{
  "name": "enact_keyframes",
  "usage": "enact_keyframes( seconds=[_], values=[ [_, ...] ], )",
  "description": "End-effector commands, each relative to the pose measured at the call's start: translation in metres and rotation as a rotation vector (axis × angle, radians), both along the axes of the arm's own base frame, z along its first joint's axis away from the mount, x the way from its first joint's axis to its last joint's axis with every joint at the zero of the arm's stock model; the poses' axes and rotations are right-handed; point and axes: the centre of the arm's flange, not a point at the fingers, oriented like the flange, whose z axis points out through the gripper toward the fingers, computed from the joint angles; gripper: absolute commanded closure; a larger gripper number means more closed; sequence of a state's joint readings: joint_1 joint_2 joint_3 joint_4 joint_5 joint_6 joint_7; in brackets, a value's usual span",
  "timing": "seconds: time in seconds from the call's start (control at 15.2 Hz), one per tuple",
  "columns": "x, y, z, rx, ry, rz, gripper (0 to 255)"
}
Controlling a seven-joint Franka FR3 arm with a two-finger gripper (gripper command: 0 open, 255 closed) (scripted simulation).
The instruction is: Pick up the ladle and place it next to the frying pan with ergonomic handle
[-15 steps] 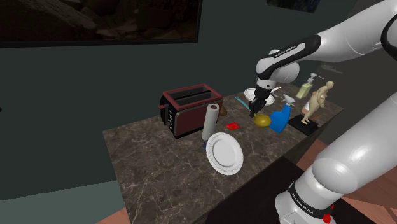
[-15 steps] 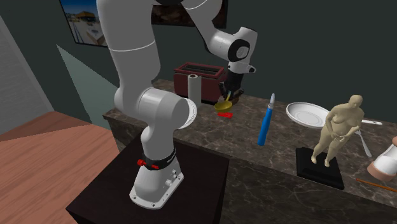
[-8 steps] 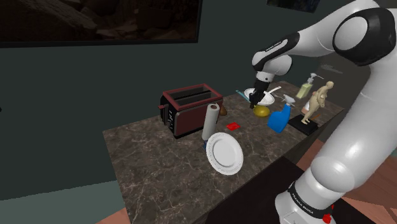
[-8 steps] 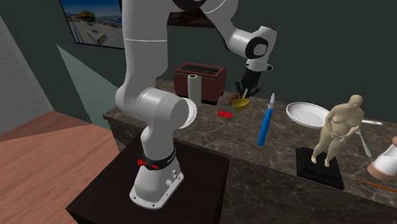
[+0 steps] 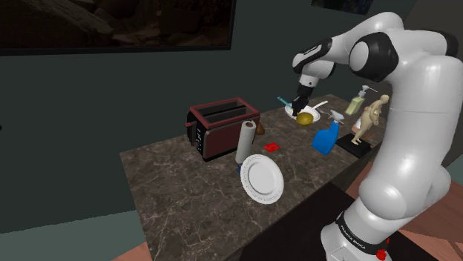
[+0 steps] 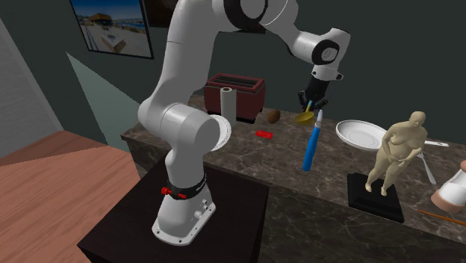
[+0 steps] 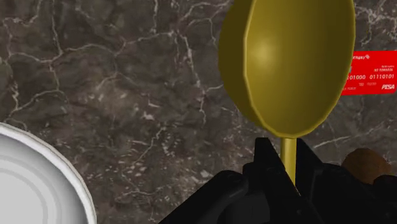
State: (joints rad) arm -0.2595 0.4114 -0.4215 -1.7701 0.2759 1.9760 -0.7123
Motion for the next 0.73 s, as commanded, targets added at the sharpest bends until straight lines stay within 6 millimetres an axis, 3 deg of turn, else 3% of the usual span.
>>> enact_keyframes(
  seconds=[0.0, 0.2, 0.66],
  values=[
    [0.019, -0.019, -0.001, 0.001, 0.0, 0.002, 255],
    [0.043, -0.052, -0.001, 0.001, 0.0, 0.002, 255],
    [0.043, -0.052, -0.038, 0.001, 0.0, 0.002, 255]
  ],
)
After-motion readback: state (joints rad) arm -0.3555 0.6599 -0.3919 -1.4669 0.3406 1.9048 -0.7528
